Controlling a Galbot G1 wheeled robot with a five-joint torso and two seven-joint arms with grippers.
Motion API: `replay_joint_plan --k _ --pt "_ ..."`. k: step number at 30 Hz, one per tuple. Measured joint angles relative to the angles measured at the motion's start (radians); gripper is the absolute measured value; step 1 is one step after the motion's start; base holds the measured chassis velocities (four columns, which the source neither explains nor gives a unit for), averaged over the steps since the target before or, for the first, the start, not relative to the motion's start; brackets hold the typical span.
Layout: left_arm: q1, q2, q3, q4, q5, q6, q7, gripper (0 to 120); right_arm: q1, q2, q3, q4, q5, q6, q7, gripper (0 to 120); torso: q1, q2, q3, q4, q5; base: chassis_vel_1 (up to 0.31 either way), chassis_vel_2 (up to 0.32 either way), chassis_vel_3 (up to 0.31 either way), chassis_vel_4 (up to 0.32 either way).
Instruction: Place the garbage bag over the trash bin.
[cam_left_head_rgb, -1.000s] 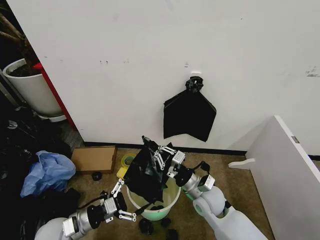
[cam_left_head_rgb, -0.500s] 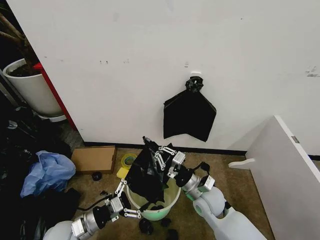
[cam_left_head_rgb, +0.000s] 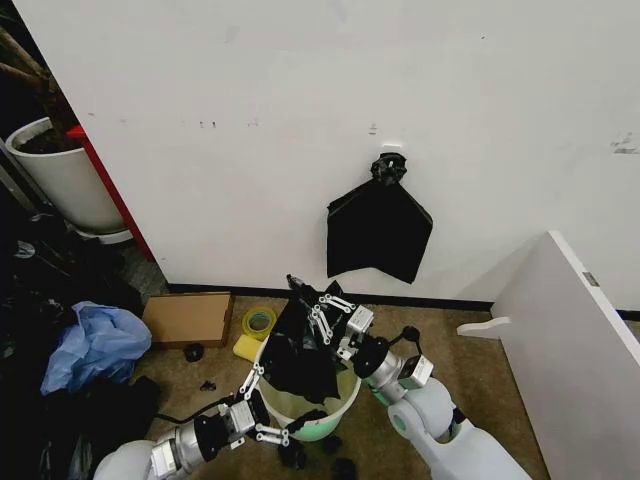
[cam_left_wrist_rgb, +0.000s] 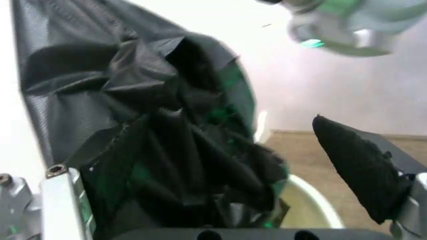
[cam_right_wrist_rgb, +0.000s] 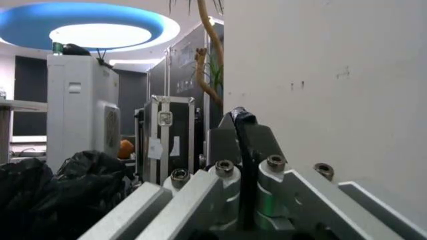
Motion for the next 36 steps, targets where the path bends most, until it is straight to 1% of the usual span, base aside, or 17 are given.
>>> replay_joint_plan --k 2,4,6,7,9,12,15,17,18,19,22,23,26,27,29,35,36 --pt "0.000 -0.004 0.008 0.003 0.023 0.000 -0.053 96 -0.003 0.001 0.000 0.003 -0.002 0.000 0.000 0 0.000 0.000 0.000 0.0001 0.0000 0.000 0.000 0.000 0.000" --pt "-0.001 -0.005 0.020 0.011 0.067 -0.001 -0.156 96 -0.009 0.001 0.000 0.009 -0.003 -0.001 0.000 0 0.000 0.000 0.000 0.0000 0.0000 0.000 0.000 0.000 0.000" --pt "-0.004 -0.005 0.028 0.018 0.087 0.000 -0.228 96 -0.013 0.001 0.001 0.012 -0.005 -0.001 0.000 0 0.000 0.000 0.000 0.0000 0.0000 0.000 0.000 0.000 0.000" --pt "-0.007 -0.005 0.032 0.021 0.091 0.004 -0.257 95 -0.015 0.001 0.001 0.012 -0.006 -0.001 0.000 0 0.000 0.000 0.000 0.0000 0.0000 0.000 0.000 0.000 0.000" --pt "-0.009 -0.005 0.033 0.022 0.092 0.006 -0.269 94 -0.016 0.001 0.001 0.012 -0.006 -0.001 0.000 0 0.000 0.000 0.000 0.0000 0.0000 0.000 0.000 0.000 0.000" --pt "-0.018 -0.005 0.044 0.030 0.108 0.013 -0.344 84 -0.020 0.001 0.002 0.012 -0.009 -0.001 0.000 0 0.000 0.000 0.000 0.0000 0.0001 0.000 0.000 0.000 0.000" --pt "-0.023 -0.007 0.053 0.039 0.113 0.014 -0.399 71 -0.024 0.000 0.003 0.013 -0.010 0.000 0.000 0 0.000 0.000 0.000 0.0000 0.0000 0.000 0.000 0.000 0.000" --pt "-0.023 -0.007 0.053 0.039 0.113 0.014 -0.403 71 -0.025 0.000 0.003 0.013 -0.010 0.000 0.000 0 0.000 0.000 0.000 0.0000 0.0000 0.000 0.000 0.000 0.000" --pt "-0.024 -0.007 0.053 0.041 0.108 0.015 -0.415 63 -0.026 0.000 0.003 0.012 -0.010 0.001 0.000 0 0.000 0.000 0.000 0.0000 0.0000 0.000 0.000 0.000 0.000" --pt "-0.024 -0.007 0.053 0.041 0.102 0.015 -0.418 61 -0.027 0.000 0.003 0.011 -0.011 0.002 0.000 0 0.000 0.000 0.000 0.0000 0.0000 0.000 0.000 0.000 0.000" --pt "-0.024 -0.005 0.045 0.041 0.087 0.015 -0.419 48 -0.030 -0.001 0.003 0.009 -0.013 0.005 0.000 0 0.000 0.000 0.000 0.0000 0.0000 0.000 0.000 0.000 0.000" --pt "-0.024 -0.005 0.045 0.041 0.087 0.015 -0.419 48 -0.030 -0.001 0.003 0.009 -0.013 0.005 0.000 0 0.000 0.000 0.000 0.0000 0.0000 0.000 0.000 0.000 0.000" --pt "-0.021 -0.002 0.037 0.036 0.069 0.015 -0.426 34 -0.034 -0.001 0.001 0.006 -0.017 0.009 0.000 0 0.000 0.000 0.000 0.0001 0.0000 0.000 0.000 0.000 0.000" --pt "-0.017 -0.001 0.034 0.032 0.054 0.015 -0.428 27 -0.036 -0.001 0.000 0.005 -0.019 0.011 0.000 0 0.000 0.000 0.000 0.0000 0.0000 0.000 0.000 0.000 0.000" --pt "-0.016 -0.001 0.033 0.031 0.051 0.015 -0.429 26 -0.037 -0.001 0.000 0.004 -0.020 0.012 0.000 0 0.000 0.000 0.000 0.0001 0.0000 0.000 0.000 0.000 0.000" --pt "-0.009 0.004 0.011 0.011 -0.030 0.021 -0.434 0 -0.046 -0.005 0.002 -0.004 -0.030 0.020 0.000 0 0.000 0.000 0.000 0.0000 -0.0001 0.000 0.000 0.000 0.000" --pt "-0.009 0.004 0.011 0.011 -0.030 0.021 -0.434 0 -0.046 -0.005 0.002 -0.004 -0.030 0.020 0.000 0 0.000 0.000 0.000 0.0000 -0.0001 0.000 0.000 0.000 0.000"
